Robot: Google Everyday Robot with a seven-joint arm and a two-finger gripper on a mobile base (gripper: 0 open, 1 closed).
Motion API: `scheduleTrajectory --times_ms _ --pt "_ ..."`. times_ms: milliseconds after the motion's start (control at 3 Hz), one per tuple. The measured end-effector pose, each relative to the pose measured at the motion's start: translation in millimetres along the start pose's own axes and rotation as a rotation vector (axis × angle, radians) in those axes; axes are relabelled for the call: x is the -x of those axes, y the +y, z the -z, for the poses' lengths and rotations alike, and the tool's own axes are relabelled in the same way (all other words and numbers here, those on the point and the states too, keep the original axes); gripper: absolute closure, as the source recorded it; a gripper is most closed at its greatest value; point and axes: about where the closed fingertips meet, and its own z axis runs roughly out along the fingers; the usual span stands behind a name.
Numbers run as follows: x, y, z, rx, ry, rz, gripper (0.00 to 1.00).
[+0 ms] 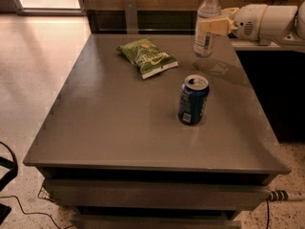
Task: Pick blue plastic bottle
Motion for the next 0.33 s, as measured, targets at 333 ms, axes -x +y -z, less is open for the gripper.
scheduleTrajectory --times_ms 333 --pt "15.8 -0.3 5.2 -0.008 -0.018 0.029 1.0"
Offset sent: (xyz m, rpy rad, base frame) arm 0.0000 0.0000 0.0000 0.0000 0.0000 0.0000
